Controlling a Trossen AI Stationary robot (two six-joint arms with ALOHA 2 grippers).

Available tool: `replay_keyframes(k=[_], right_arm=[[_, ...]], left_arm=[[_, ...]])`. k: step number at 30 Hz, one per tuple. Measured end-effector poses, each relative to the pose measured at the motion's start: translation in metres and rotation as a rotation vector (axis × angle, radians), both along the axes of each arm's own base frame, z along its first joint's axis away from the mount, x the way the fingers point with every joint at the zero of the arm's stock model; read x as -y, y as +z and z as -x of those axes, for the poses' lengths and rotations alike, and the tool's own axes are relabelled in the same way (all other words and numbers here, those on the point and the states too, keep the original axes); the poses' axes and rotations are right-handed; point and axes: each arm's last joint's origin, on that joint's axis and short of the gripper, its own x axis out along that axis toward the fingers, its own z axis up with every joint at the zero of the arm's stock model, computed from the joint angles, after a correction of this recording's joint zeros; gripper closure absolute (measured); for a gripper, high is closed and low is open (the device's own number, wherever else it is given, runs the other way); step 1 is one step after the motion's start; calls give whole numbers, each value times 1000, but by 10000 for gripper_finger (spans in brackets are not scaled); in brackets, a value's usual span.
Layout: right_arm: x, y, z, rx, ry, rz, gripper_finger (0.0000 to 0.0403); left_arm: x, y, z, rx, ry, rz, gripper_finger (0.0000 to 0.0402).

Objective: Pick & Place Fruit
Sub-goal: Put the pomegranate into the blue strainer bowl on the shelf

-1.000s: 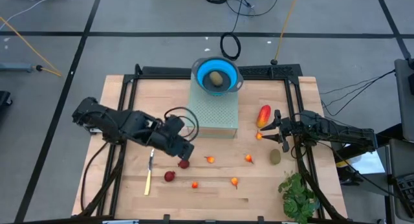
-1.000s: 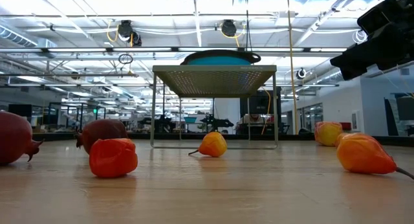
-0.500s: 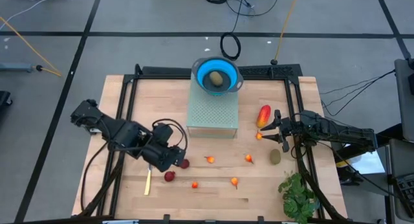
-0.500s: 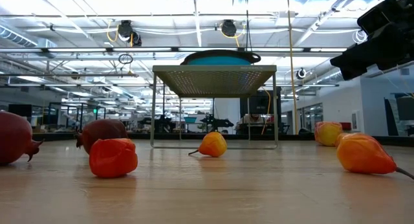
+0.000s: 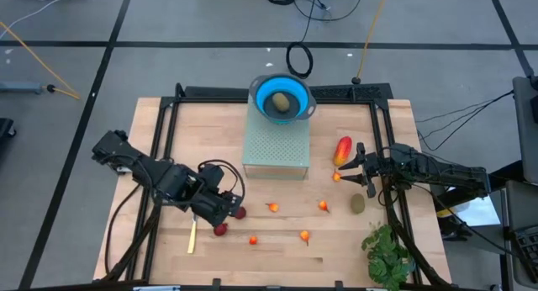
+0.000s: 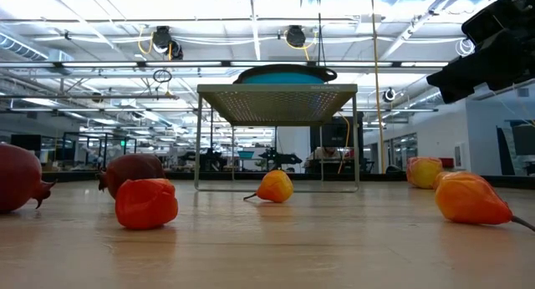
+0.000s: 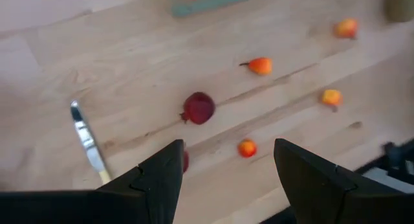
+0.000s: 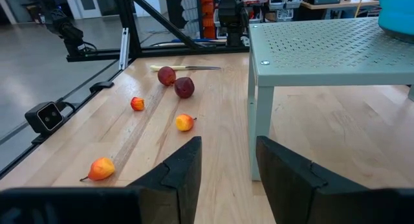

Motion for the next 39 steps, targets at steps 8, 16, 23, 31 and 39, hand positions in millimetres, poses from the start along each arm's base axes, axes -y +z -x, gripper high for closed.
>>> replay_keyframes(k=[8, 16, 23, 31, 39], right_arm=[[0, 0, 0, 0, -1, 0, 264], [0, 0, 0, 1, 0, 0, 264], [0, 0, 0, 0, 0, 0, 264], [0, 0, 0, 0, -1, 0, 264], [0, 0, 0, 0, -1, 0, 264]], left_arm=[[6, -37, -12, 26, -2, 17, 160], [3, -70, -18, 23, -10, 40, 160], [-3, -93, -22, 22, -49, 34, 160], [-10, -114, -22, -5, -55, 49, 160], [-12, -118, -21, -19, -186, -43, 160]])
